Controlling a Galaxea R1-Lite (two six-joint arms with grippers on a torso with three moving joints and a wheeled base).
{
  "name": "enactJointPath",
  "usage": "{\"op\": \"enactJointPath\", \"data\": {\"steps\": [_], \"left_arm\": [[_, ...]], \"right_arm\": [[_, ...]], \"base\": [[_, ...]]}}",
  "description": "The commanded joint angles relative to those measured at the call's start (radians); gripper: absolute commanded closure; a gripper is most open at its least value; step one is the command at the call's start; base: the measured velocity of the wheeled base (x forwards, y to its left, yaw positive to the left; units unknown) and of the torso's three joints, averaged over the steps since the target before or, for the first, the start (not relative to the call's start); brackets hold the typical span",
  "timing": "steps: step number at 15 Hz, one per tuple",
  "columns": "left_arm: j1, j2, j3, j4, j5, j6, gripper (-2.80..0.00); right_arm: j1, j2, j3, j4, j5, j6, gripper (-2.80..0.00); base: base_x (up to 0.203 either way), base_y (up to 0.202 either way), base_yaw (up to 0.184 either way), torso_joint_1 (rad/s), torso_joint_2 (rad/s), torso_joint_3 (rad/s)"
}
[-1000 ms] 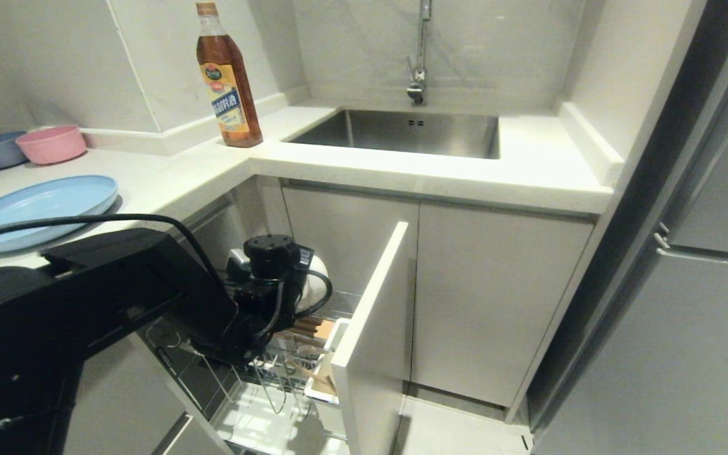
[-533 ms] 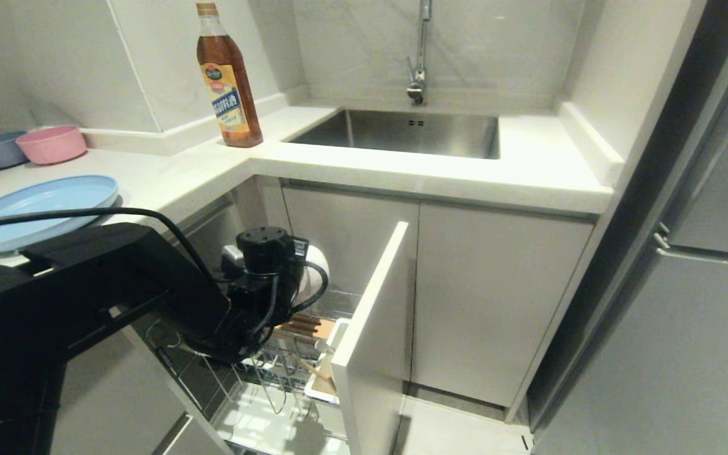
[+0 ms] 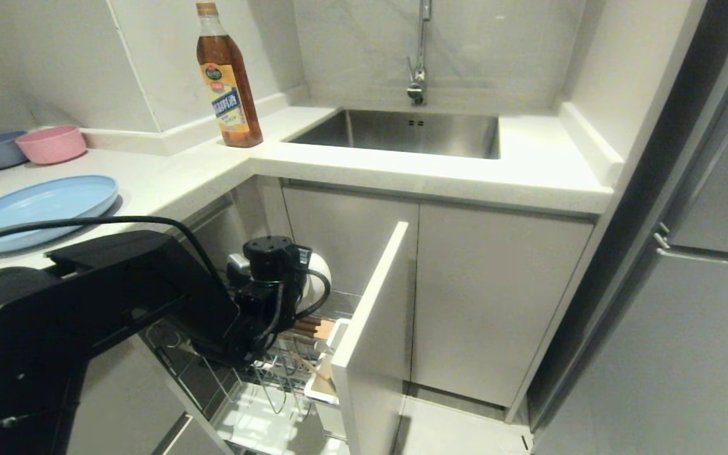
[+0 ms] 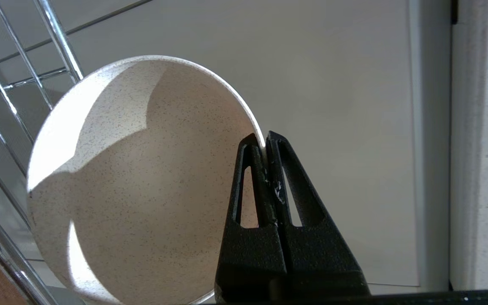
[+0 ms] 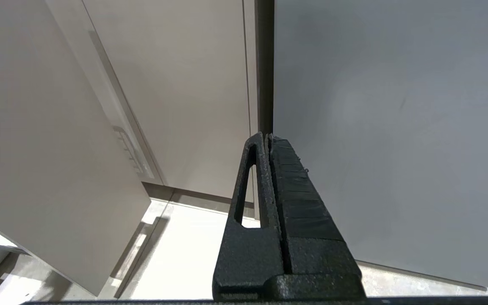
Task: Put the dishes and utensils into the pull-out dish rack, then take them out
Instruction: Pick up the bowl and place it in the cupboard
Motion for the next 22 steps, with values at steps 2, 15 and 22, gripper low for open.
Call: {"op": "enactJointPath", "data": {"steps": [2, 15, 22], "left_arm": [[0.001, 0.009, 0.0, -0.006, 0.003, -0.008, 0.0], [-0.002, 0.02, 0.009, 0.005, 0.006, -0.006, 0.0], [-0.002, 0.018, 0.017, 0.054, 0.007, -0.01, 0.0]], "right_arm": [[0.0, 0.0, 0.0, 0.0, 0.0, 0.0, 0.0], [0.003, 0.0, 0.0, 0.0, 0.0, -0.001, 0.0], [0.003, 0.0, 0.0, 0.0, 0.0, -0.001, 0.0]], "base": [[0.0, 0.0, 0.0, 0.0, 0.0, 0.0], [0.0, 0.0, 0.0, 0.0, 0.0, 0.0], [0.0, 0.0, 0.0, 0.0, 0.0, 0.0]]}}
